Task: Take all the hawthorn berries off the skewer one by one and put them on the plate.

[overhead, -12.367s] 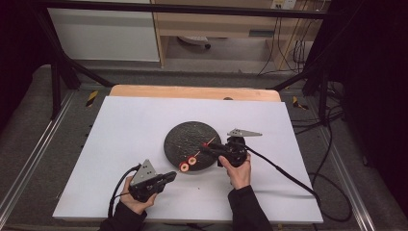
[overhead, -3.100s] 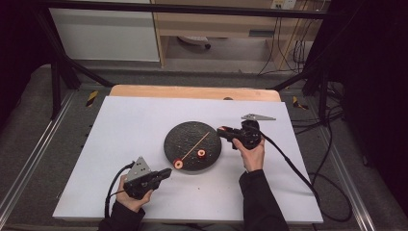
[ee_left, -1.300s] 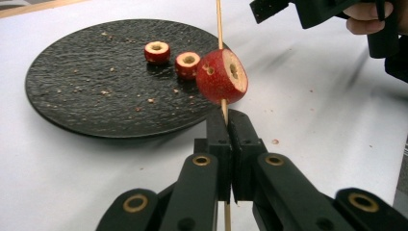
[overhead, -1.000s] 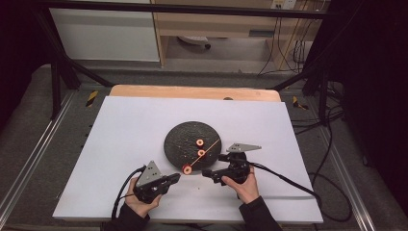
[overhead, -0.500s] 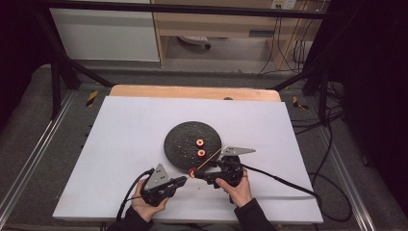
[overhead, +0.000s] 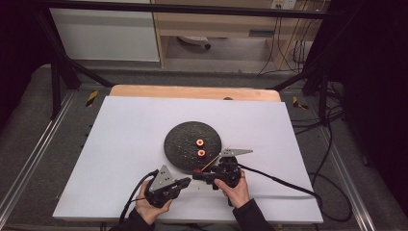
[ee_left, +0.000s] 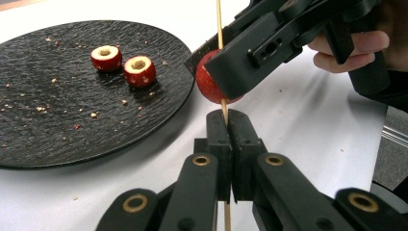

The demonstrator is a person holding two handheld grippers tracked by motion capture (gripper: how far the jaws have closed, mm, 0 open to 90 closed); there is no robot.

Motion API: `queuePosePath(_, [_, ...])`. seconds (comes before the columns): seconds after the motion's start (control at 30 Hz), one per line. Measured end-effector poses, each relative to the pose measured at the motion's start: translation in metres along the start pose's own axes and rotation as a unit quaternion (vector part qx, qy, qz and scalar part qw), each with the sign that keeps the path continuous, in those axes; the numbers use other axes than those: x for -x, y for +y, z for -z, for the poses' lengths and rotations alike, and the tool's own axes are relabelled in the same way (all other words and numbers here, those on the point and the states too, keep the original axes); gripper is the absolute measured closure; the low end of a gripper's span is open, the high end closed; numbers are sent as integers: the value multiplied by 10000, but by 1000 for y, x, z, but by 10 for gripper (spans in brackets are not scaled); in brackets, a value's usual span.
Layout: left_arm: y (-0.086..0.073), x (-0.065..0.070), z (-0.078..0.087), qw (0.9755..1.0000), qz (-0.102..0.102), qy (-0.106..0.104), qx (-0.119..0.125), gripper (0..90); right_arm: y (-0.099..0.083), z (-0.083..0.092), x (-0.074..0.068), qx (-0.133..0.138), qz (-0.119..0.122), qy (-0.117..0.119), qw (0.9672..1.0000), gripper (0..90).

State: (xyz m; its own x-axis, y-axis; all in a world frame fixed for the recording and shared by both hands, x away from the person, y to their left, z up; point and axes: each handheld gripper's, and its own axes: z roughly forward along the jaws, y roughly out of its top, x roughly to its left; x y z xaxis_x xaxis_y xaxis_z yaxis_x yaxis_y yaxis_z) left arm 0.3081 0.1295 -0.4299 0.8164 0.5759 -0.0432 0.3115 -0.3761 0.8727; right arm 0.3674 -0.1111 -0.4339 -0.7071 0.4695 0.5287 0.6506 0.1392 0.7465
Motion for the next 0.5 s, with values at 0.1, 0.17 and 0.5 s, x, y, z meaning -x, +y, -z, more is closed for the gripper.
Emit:
queuePosePath(0.1, [0, 0, 0, 10000, 8, 1, 8, 884, 0, 0, 0, -24, -15, 42, 10000, 543])
queuePosePath(0.17, [0, 1, -1, 10000, 6, -6, 3, 884, 0, 0, 0, -38, -26, 55, 10000, 555])
queuePosePath(0.5, [0, 1, 0, 10000, 1, -38, 57, 884, 2, 3, -1, 47, -23, 121, 9999, 609])
